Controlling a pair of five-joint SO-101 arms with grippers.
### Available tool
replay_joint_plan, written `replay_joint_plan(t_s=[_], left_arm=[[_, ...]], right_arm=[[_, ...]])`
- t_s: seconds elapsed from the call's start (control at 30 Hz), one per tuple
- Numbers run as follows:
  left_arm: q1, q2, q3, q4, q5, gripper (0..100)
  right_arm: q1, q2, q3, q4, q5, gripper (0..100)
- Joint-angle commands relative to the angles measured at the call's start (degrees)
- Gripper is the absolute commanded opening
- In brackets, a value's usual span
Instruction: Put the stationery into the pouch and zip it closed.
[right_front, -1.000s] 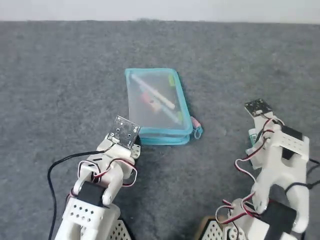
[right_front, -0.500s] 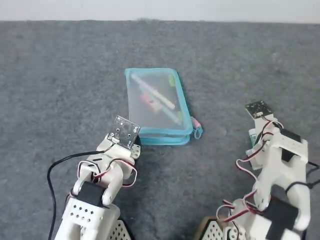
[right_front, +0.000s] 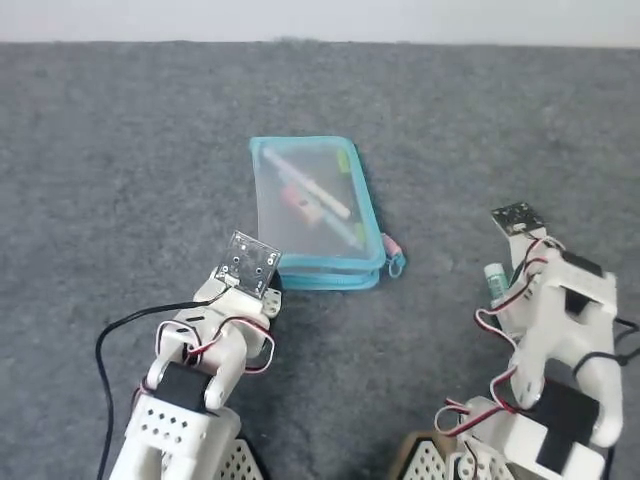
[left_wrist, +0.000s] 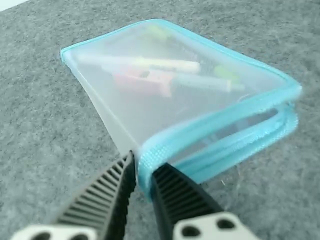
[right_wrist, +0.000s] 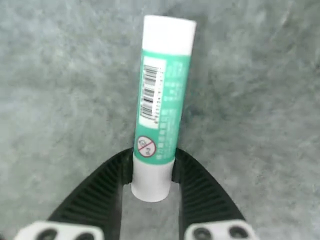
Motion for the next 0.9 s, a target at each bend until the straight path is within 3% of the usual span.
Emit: replay_joint_plan(t_s=[0.0, 0.13, 0.3, 0.4, 0.5, 0.6, 0.87], left_arm=[[-0.35, -0.79, -0.92, -1.76, 0.7, 1], [-0.35, -0.79, -1.1, -1.76, 0.7, 1], [-0.35, -0.79, -1.1, -1.76, 0.7, 1], [-0.35, -0.79, -1.1, -1.67, 0.7, 1], [-0.44, -0.79, -1.1, -1.58, 0.7, 1], [-0.44, -0.79, -1.1, -1.67, 0.7, 1], [-0.09, -0.79, -1.19, -1.67, 0.7, 1]], right_arm=[[-3.21, -8.84, -9.49, 12.7, -2.02, 0.7], [-13.58, -20.26, -10.9, 20.09, -4.31, 0.6], [-34.15, -32.75, -10.81, 26.07, -11.25, 0.6], [-47.25, -35.74, -10.81, 27.12, -14.95, 0.6], [-55.52, -33.45, -10.73, 27.12, -16.97, 0.6], [-59.12, -28.26, -10.99, 26.33, -17.41, 0.6], [-59.12, -13.58, -14.77, 18.68, -21.45, 0.6]])
